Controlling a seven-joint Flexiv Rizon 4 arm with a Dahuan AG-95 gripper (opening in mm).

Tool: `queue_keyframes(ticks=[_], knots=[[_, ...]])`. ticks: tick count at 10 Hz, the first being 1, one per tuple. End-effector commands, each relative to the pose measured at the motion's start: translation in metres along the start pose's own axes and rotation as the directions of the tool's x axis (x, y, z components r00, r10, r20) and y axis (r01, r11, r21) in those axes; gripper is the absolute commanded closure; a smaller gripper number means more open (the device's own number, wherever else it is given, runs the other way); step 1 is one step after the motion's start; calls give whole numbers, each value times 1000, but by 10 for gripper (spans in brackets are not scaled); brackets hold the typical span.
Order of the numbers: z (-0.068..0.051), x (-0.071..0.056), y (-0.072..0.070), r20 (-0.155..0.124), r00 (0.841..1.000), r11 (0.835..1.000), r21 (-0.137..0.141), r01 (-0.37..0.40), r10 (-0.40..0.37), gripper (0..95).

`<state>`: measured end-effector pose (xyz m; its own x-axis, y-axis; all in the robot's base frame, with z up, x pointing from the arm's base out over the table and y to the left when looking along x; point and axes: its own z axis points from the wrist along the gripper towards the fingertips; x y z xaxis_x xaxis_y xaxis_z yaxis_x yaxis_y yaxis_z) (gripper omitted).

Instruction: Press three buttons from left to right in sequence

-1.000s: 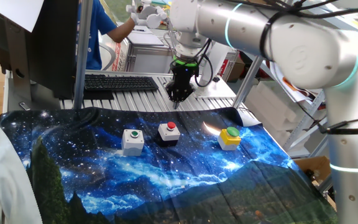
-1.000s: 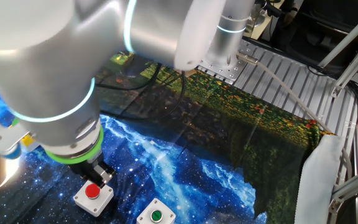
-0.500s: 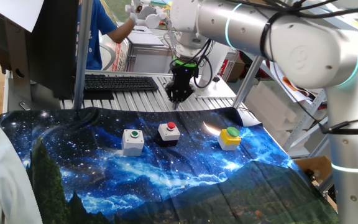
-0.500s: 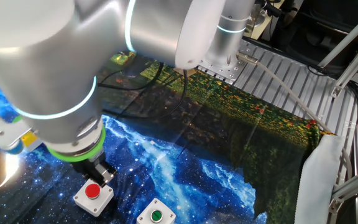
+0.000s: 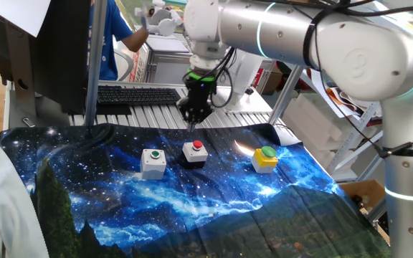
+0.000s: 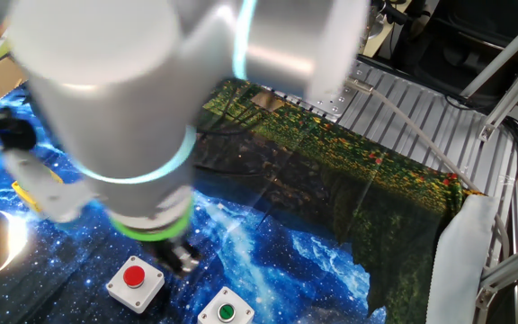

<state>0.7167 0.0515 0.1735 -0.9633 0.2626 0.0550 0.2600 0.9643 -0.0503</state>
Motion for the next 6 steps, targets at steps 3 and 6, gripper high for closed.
queue_keyframes(ticks=[3,6], knots=[[14,19,16,8,999,999,-8,-46,46,950],[14,20,18,9,999,999,-5,-46,46,950]])
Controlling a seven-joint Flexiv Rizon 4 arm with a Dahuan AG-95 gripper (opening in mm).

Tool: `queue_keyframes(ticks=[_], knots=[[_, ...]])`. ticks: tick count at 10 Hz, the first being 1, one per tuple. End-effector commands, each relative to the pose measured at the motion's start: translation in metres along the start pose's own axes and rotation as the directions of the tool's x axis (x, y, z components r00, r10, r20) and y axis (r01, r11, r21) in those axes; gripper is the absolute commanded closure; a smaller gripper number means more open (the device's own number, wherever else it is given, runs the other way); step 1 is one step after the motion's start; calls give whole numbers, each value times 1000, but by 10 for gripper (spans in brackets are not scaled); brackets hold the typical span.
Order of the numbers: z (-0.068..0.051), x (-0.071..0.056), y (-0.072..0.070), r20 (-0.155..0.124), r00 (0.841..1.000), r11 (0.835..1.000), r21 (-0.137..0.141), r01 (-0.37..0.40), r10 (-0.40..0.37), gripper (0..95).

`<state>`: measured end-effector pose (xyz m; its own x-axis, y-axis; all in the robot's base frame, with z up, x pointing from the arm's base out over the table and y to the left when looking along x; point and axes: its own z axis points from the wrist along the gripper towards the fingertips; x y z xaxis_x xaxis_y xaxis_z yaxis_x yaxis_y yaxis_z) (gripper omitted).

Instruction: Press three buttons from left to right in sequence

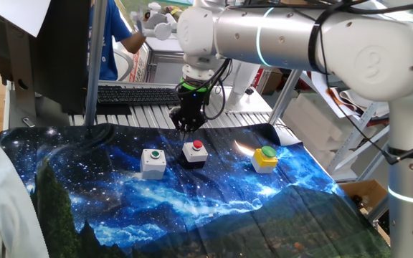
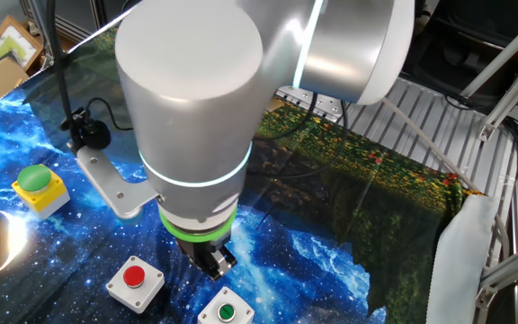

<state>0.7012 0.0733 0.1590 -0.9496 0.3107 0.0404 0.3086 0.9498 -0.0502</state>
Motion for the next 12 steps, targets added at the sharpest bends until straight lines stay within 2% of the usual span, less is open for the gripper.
queue_keyframes(ticks=[1,3,4,5,6,7,8,9,10,12], knots=[[0,0,0,-7,1000,1000,0,8,-8,950],[0,0,0,-9,1000,1000,1,9,-9,950],[0,0,0,6,1000,1000,16,24,-24,950],[0,0,0,9,998,998,23,63,-63,950],[0,0,0,8,994,994,17,108,-109,950],[0,0,0,18,984,984,-9,176,-176,950],[0,0,0,33,962,962,-15,272,-271,950],[0,0,0,37,944,945,-21,327,-327,950],[0,0,0,46,918,919,-21,394,-393,950],[0,0,0,44,877,878,-19,479,-478,950]])
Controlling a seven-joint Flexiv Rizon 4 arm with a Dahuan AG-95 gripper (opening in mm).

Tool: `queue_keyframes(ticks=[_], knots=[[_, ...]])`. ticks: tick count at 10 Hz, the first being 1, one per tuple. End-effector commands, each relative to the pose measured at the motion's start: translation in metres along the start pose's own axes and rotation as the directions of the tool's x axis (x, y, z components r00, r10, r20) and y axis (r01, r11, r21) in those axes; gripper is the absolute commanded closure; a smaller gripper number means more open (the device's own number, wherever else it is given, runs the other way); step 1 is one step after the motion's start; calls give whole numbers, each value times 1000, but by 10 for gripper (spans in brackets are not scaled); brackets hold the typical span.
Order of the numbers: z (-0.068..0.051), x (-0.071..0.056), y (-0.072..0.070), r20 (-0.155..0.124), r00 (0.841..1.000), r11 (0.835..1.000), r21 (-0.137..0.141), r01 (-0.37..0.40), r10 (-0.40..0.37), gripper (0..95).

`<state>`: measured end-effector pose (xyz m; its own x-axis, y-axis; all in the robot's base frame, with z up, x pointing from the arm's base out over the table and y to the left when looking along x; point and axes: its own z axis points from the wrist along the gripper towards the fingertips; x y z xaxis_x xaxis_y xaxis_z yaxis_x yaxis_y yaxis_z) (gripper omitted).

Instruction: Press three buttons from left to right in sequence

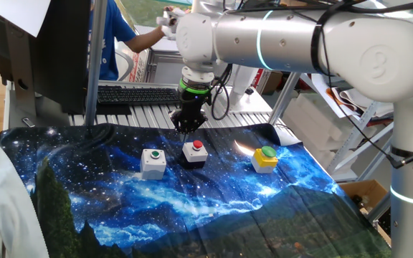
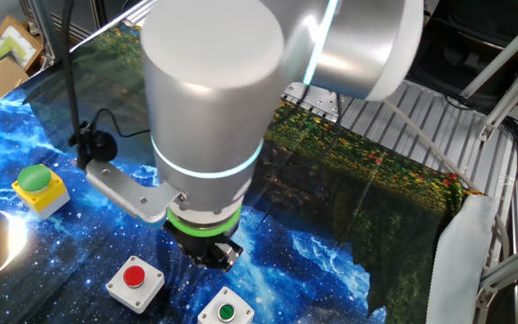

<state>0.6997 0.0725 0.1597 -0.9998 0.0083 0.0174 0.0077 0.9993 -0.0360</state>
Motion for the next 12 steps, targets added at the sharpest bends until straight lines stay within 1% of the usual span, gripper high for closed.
queue_keyframes(ticks=[1,3,4,6,8,9,10,12], knots=[[0,-1,1,8,978,978,-24,208,-208,950],[0,-1,1,8,982,982,-19,190,-190,950],[0,-1,1,4,984,983,-24,180,-180,950],[-5,-5,14,1,993,993,-24,115,-115,950],[-7,-7,31,1,997,997,-23,78,-78,950],[-7,-6,36,3,998,998,-18,68,-68,950],[-4,-3,44,5,999,998,-25,54,-54,950],[1,-3,57,8,999,999,-20,32,-32,950]])
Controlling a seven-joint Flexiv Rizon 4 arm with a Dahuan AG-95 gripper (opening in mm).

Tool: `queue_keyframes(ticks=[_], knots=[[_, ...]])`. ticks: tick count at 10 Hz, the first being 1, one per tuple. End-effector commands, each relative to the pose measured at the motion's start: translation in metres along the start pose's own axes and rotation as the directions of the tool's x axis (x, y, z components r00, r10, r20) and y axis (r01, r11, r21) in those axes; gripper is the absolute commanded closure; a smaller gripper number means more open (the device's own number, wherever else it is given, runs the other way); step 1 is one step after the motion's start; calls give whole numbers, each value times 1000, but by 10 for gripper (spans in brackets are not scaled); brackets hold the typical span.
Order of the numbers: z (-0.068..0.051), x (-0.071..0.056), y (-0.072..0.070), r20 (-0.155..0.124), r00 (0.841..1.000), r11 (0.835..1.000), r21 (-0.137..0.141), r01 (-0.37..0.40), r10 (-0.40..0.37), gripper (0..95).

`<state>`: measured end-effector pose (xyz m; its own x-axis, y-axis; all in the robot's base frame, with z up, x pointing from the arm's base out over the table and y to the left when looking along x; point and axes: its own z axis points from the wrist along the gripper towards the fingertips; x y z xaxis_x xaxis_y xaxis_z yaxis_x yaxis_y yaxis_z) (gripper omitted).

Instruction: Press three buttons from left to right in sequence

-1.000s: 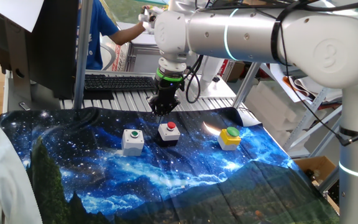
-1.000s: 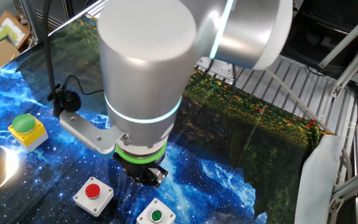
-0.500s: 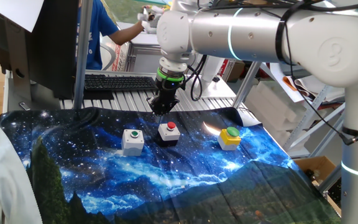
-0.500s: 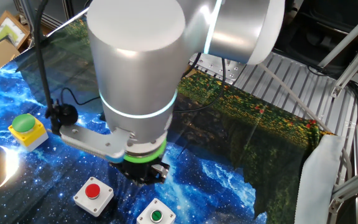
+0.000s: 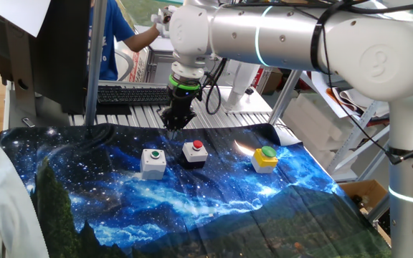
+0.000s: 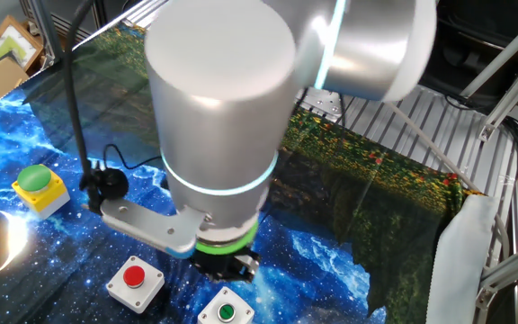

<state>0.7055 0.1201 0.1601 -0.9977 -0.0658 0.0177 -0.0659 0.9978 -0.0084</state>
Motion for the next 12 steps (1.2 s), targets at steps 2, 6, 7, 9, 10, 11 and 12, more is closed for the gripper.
queue_keyframes(ticks=[2,6,7,9,10,11,12], knots=[[9,-2,18,12,998,998,4,-57,57,950],[13,-13,23,16,998,998,4,-67,67,950],[12,-16,23,14,998,998,3,-67,67,950],[16,-19,24,15,997,998,5,-69,69,950],[17,-20,24,17,997,998,5,-70,70,950],[21,-20,25,18,997,997,6,-75,74,950],[24,-21,26,19,997,997,12,-74,74,950]])
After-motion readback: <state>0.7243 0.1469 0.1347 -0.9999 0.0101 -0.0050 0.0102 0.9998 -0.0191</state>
